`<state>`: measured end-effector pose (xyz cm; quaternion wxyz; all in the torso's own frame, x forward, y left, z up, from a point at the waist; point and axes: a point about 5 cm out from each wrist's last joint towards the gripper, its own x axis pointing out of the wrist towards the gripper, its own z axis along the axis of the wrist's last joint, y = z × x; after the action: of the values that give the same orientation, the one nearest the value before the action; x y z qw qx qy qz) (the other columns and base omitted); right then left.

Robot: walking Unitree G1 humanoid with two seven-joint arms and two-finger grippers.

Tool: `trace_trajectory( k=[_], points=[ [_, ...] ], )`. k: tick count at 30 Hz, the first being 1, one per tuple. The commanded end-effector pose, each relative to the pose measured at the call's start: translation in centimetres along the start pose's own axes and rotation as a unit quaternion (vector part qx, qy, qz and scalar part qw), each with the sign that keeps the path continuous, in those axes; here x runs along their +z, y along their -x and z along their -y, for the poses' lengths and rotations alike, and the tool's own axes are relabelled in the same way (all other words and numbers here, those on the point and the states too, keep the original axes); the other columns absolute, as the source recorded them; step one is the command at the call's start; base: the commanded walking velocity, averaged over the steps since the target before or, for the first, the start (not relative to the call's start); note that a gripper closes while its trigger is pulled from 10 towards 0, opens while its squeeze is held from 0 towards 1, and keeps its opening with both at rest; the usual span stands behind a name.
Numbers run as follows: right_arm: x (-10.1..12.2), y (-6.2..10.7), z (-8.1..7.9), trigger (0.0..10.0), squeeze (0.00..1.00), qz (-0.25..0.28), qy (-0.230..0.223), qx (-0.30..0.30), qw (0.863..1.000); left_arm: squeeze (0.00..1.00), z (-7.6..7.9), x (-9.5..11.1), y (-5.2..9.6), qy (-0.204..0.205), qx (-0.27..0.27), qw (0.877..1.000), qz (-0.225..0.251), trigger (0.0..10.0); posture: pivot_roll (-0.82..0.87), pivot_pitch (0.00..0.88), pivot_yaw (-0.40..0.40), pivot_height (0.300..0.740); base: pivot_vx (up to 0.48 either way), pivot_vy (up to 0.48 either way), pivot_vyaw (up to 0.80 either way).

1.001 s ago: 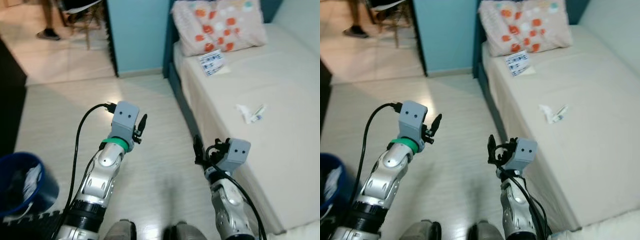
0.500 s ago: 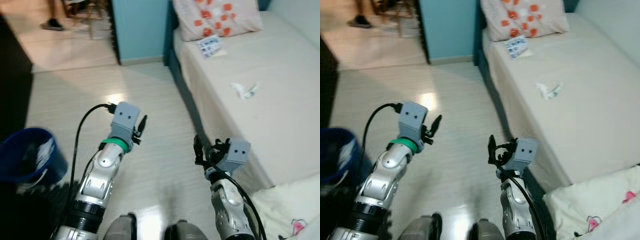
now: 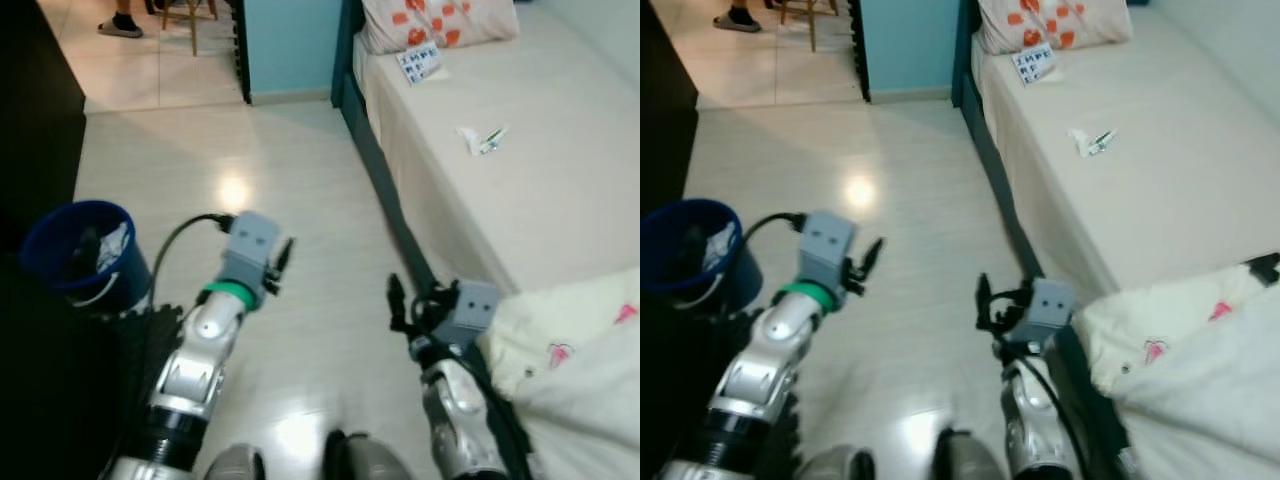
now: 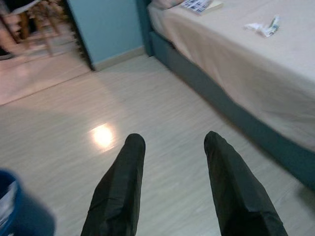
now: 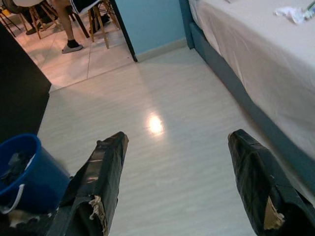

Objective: Clean up the room

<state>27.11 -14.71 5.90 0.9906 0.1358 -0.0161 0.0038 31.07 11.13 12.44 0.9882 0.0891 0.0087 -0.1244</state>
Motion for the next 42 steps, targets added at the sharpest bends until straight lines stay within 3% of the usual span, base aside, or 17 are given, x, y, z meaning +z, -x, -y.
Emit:
trace_trajectory(
  k=[1,11,42],
  points=[
    [-0.6,0.5,0.6,10.0,0.0,-0.013,-0.008,-0.016,1.0,0.0,0.4,-0.8,0.1,0.016,-0.009,1.0,-0.023,10.0,0.06,0.07,0.026,0.736,0.0,0.0,-0.8],
    [-0.6,0.5,0.8,10.0,0.0,-0.015,-0.01,-0.018,1.0,0.0,-0.8,-0.9,0.2,0.031,0.02,0.999,-0.03,10.0,0.07,0.07,0.021,0.736,0.0,0.0,-0.8],
    [-0.4,0.5,0.8,10.0,0.0,-0.007,-0.019,-0.016,1.0,0.0,0.1,-0.9,0.2,0.012,-0.005,1.0,-0.022,10.0,0.06,0.058,0.027,0.736,0.0,0.0,-0.8]
  ],
)
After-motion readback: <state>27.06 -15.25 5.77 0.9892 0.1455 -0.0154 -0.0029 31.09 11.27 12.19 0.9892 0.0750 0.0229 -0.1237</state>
